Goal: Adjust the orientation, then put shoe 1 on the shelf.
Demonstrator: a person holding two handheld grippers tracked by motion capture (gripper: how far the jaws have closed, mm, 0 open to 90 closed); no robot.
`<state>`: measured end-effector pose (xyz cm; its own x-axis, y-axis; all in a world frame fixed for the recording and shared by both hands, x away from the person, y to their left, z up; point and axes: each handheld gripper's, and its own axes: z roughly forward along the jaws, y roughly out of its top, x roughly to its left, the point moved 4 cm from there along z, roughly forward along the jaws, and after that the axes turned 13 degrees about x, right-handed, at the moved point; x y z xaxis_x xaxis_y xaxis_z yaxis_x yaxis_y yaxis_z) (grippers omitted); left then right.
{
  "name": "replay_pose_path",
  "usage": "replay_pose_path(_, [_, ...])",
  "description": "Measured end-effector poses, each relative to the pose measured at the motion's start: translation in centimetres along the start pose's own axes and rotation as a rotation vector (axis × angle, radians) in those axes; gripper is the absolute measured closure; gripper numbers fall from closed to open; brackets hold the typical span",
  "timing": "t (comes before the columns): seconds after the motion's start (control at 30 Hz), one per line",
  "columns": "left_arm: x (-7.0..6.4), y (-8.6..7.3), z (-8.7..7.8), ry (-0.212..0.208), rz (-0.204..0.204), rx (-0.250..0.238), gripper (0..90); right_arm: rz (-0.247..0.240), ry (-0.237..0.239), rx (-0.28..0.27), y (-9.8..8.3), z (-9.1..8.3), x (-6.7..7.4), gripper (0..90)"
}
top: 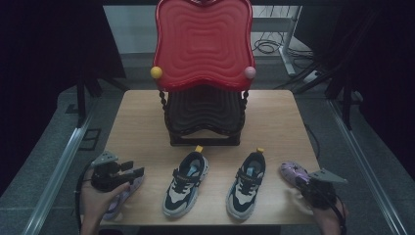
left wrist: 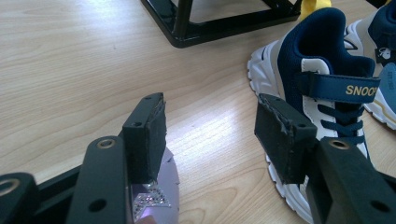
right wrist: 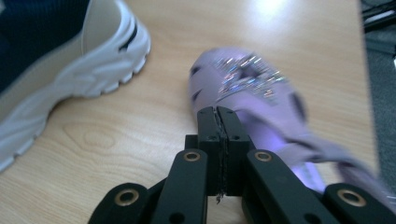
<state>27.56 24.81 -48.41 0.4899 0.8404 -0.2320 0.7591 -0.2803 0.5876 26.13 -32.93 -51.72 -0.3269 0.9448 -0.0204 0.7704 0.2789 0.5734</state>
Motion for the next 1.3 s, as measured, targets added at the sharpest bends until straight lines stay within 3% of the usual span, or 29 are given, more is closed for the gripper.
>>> replay_pose_path(0.1, [0.2, -0.1, -0.2, 0.006, -0.009, -0.009, 43.6, 0.028, 0.004, -0.047, 0.0, -1.2, -1.0, 88.7])
replay_pose_path(0.23, [0.4, -0.1, -0.3, 0.011, -0.012, -0.011, 43.6, 0.068, 0.054, -0.104, -0.3, -2.4, -2.0, 88.3])
replay_pose_path(0.43, [0.6, -0.3, -0.4, 0.015, -0.021, -0.009, 43.5, 0.089, 0.078, -0.132, -0.6, -3.1, -3.0, 88.3])
replay_pose_path(0.73, [0.8, -0.3, -0.5, 0.026, -0.029, -0.01, 43.3, 0.062, 0.106, -0.138, -0.8, -3.1, -3.0, 86.9])
replay_pose_path(0.93, [0.5, -0.1, -1.1, 0.045, -0.021, -0.02, 43.1, 0.018, 0.135, -0.141, -0.5, -3.4, -2.8, 74.3])
replay_pose_path(1.0, [0.5, -0.3, -1.5, 0.025, -0.018, -0.032, 43.2, -0.002, 0.136, -0.131, -0.3, -3.4, -2.9, 69.8])
replay_pose_path(1.17, [0.8, -1.6, -2.4, 0.019, -0.026, -0.049, 43.8, -0.018, 0.177, -0.142, -0.9, -3.5, -3.6, 64.0])
replay_pose_path(1.3, [1.0, -3.0, -3.7, 0.014, -0.019, -0.076, 45.0, -0.045, 0.183, -0.149, -1.4, -3.7, -3.5, 61.9])
